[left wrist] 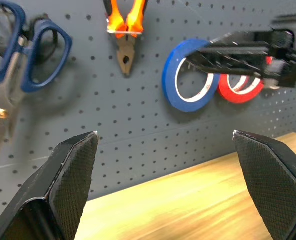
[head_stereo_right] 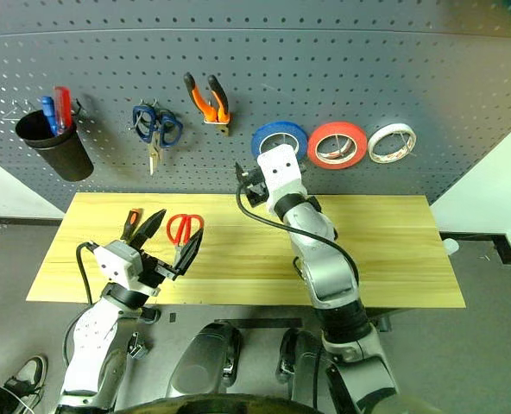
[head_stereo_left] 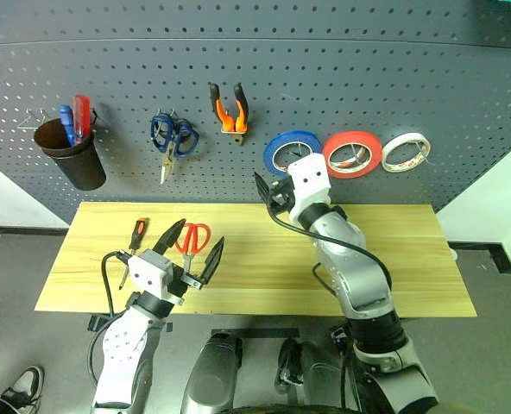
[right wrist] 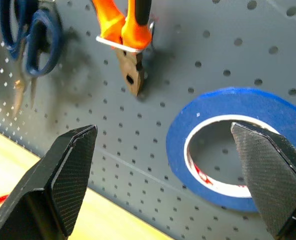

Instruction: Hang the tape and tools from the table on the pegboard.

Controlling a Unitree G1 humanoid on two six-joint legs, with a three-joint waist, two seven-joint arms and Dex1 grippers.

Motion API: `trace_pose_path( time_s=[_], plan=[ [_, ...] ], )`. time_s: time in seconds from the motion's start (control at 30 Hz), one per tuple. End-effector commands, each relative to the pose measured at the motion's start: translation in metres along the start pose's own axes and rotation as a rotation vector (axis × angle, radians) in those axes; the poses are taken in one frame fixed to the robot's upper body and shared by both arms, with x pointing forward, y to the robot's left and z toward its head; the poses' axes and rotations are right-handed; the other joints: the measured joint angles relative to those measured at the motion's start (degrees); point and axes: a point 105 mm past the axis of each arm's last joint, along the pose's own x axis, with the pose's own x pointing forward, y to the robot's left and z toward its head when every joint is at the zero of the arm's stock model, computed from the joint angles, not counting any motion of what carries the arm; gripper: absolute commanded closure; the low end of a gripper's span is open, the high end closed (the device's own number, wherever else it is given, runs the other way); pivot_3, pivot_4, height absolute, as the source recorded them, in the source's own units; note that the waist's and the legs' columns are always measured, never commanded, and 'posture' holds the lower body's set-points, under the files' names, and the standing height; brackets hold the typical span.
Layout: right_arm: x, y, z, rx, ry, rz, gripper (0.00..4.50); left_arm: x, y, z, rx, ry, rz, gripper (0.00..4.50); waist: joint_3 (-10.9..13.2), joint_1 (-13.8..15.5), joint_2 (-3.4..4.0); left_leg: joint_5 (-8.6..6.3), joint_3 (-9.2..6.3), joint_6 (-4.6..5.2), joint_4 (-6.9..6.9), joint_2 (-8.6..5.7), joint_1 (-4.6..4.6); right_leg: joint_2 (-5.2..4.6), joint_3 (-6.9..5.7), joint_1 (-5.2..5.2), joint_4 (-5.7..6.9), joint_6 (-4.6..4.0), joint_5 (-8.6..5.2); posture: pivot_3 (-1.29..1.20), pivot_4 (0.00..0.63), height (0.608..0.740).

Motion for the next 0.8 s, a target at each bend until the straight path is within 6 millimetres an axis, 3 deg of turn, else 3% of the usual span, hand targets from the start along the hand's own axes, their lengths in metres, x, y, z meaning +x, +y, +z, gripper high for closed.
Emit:
trace_pose_path(
  time_s=[0.03,0.5,0.7,0.8],
  plan=[
    [-0.01,-0.006,-0.017,0.005,0.069,-0.023,0.01,0.002,0.008,0.005,0.02,-0.029,0.023,0.0,0.0,0.0,-0.06,0.0,-0.01,0.0,0.0,0.0,0.01,0.0,-0.01,0.01,0.0,0.0,0.0,0.36,0.153,0.676],
    [-0.027,-0.001,-0.027,0.037,0.077,0.056,0.01,0.009,0.032,-0.012,0.004,0.049,0.168,0.0,-0.2,-0.1,-0.17,0.0,0.02,0.0,-0.01,0.03,-0.01,0.08,-0.02,-0.02,0.01,0.02,0.02,0.35,0.111,0.676],
    [-0.039,0.012,-0.026,0.113,0.081,0.181,0.01,0.01,0.046,-0.037,-0.012,0.227,0.268,0.0,-0.2,0.0,-0.23,0.0,0.01,0.0,0.0,0.04,-0.01,0.1,-0.03,-0.01,0.03,0.02,0.02,0.34,0.102,0.676],
    [-0.049,0.028,-0.018,0.139,0.077,0.323,0.01,0.01,0.057,-0.059,-0.009,0.392,0.326,0.0,-0.3,0.0,-0.28,0.0,0.02,0.0,0.03,-0.02,-0.02,0.08,-0.02,0.01,0.03,0.03,0.03,0.34,0.096,0.676]
  ],
)
